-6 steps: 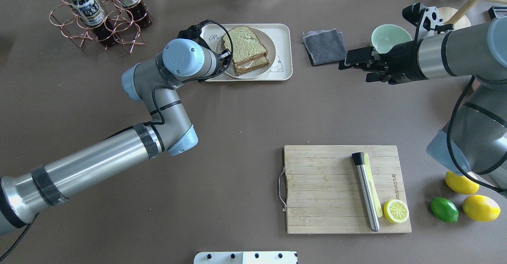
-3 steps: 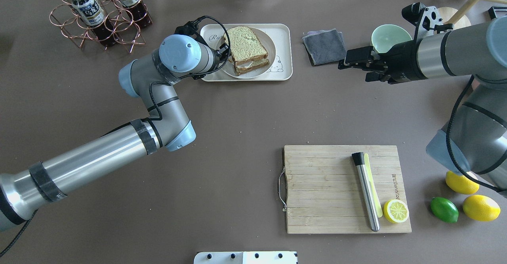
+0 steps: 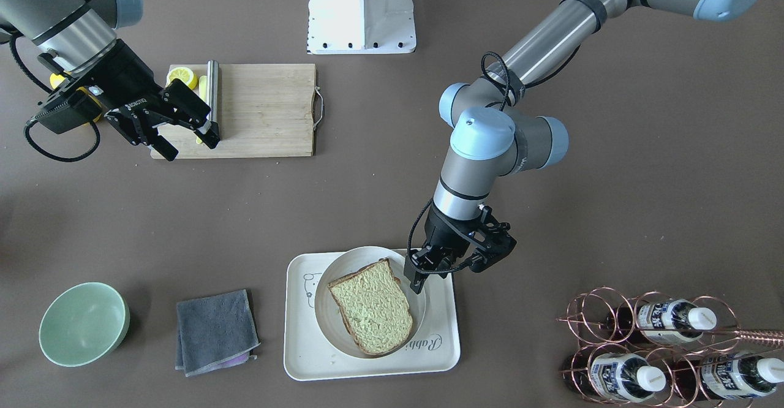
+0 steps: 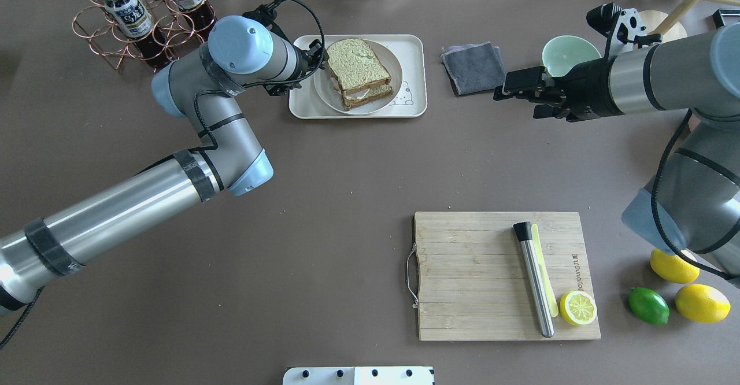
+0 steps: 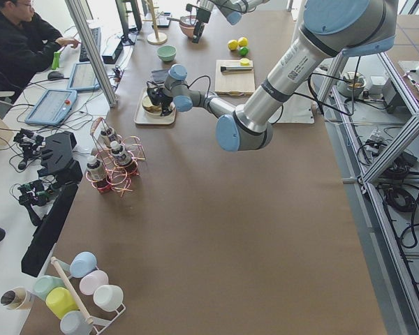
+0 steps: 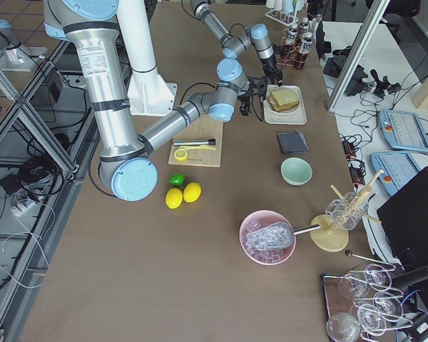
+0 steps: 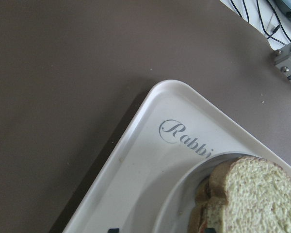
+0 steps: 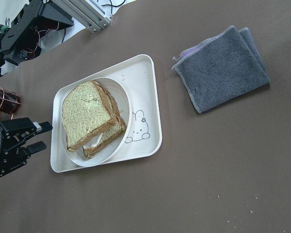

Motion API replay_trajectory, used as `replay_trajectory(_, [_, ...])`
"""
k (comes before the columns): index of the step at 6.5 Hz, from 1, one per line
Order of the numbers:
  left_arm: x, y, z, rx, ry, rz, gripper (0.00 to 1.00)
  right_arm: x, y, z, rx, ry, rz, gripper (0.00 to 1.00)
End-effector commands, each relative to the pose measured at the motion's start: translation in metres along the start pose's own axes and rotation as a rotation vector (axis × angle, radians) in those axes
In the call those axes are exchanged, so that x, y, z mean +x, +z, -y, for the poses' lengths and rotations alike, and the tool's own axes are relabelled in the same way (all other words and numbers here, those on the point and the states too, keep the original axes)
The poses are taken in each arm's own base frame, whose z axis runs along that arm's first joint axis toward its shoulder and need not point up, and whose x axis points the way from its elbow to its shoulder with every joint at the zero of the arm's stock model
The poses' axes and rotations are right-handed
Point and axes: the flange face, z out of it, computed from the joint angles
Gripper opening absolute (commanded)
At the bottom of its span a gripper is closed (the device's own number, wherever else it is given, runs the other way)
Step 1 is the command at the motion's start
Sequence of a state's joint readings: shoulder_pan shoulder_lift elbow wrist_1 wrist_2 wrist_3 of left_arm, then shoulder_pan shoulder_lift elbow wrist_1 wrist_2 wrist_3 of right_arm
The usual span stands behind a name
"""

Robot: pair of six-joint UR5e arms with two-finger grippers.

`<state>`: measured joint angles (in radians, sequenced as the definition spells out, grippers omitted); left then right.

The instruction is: Make sandwich and place on tray

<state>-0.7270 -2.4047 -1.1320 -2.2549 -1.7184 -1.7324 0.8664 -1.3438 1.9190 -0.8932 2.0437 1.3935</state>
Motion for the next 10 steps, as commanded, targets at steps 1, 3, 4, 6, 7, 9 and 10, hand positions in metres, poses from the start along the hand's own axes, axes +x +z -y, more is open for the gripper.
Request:
replay_trajectory(1, [-0.024,-0.05,0.013,-0.074,0.049,-0.011,0.98,0.002,-0.006,0.008,0.015,-0.003,-0.004,1.0])
replay_trajectory(3, [-0.067,-0.145,0.044,-0.066,0.19,0.046,0.98,0.007,-0.019,0.022,0.04,0.005,-0.008,1.0])
replay_trajectory(4, [-0.075,-0.179,0.062,-0.037,0.256,0.092,0.98,0.018,-0.028,0.035,0.067,0.02,-0.025,1.0])
replay_trajectory(6, [-0.11,-0.213,0.092,-0.001,0.337,0.127,0.98,0.06,-0.046,0.065,0.092,-0.084,-0.165,1.0])
replay_trajectory(7, [-0.13,-0.223,0.106,0.014,0.371,0.145,0.98,0.086,-0.059,0.085,0.081,-0.152,-0.277,1.0])
replay_trajectory(9, [-0.154,-0.248,0.146,0.022,0.434,0.157,0.98,0.146,-0.092,0.116,-0.001,-0.267,-0.505,1.0])
replay_trajectory(10, [-0.185,-0.264,0.18,-0.005,0.465,0.184,0.98,0.188,-0.119,0.126,-0.045,-0.339,-0.574,1.0])
